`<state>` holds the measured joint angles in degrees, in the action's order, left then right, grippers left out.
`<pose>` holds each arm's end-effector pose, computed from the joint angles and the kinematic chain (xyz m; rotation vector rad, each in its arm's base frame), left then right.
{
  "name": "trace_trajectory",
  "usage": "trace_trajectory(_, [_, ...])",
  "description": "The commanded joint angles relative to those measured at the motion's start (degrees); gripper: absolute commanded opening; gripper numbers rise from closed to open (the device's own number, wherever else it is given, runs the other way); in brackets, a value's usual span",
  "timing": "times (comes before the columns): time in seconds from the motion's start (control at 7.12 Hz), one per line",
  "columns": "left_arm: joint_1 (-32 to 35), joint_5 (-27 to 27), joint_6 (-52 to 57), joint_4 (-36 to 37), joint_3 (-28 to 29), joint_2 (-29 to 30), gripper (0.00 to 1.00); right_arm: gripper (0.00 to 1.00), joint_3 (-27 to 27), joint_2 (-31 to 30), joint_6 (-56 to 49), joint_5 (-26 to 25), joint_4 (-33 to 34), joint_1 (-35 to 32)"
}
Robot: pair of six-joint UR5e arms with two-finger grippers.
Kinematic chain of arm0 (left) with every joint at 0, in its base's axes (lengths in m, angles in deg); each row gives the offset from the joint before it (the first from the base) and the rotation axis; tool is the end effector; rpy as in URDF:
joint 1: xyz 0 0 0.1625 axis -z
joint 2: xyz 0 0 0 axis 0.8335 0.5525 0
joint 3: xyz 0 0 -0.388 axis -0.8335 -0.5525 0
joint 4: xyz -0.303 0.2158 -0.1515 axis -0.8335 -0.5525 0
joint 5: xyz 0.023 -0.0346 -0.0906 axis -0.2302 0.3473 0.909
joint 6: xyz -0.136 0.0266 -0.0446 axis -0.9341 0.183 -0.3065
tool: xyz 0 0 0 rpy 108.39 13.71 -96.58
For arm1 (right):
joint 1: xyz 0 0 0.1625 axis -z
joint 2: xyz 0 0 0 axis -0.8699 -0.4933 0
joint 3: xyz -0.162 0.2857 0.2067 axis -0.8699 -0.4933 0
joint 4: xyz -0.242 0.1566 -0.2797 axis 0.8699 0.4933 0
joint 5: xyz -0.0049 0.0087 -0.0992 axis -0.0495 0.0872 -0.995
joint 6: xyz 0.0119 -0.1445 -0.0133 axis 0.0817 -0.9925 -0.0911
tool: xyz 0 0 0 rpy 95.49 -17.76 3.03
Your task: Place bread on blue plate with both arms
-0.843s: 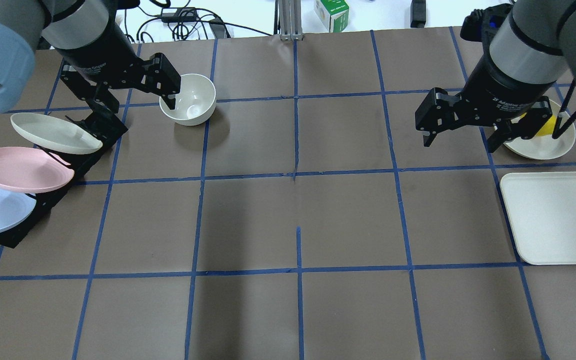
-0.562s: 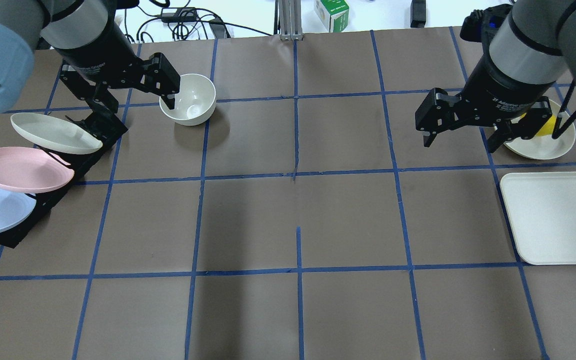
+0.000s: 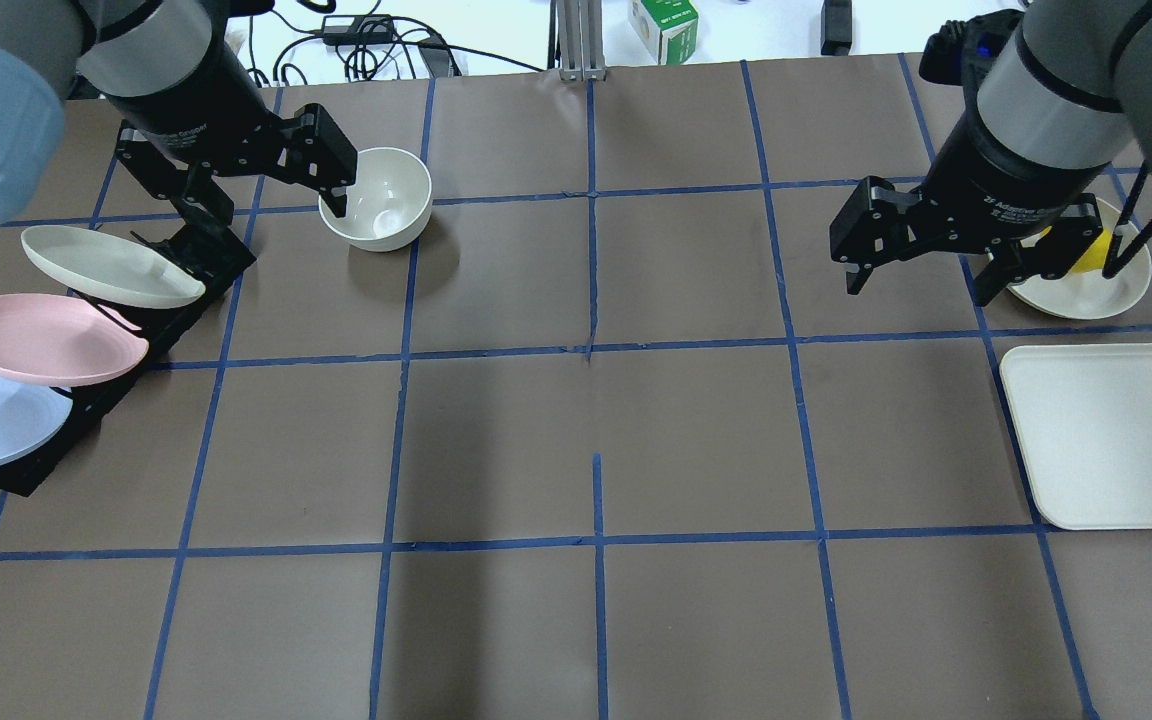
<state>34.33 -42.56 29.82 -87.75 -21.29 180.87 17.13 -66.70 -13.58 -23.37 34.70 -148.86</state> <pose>-0.1404 -0.4941 0.4229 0.0289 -3.1354 0.1290 0.1251 -0.4222 0.4136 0.2244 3.1096 0.0009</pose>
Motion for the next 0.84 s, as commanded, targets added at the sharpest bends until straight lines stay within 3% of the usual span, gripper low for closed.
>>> trace_trajectory(0.0, [0.0, 0.0, 0.0, -0.06, 0.0, -0.09, 1.0, 1.0, 0.04, 0.02, 0.09, 0.04, 0.03, 0.0])
trace_trajectory(0.56, [-0.87, -0.18, 0.0, 0.03, -0.17, -0.26, 1.0, 1.0, 0.04, 0.1, 0.09, -0.22, 0.12, 0.0])
trace_trajectory(0.7, [-5.4, -0.18, 0.09, -0.75, -0.7, -1.13, 1.0, 1.0, 0.22, 0.36, 0.09, -0.22, -0.4, 0.78])
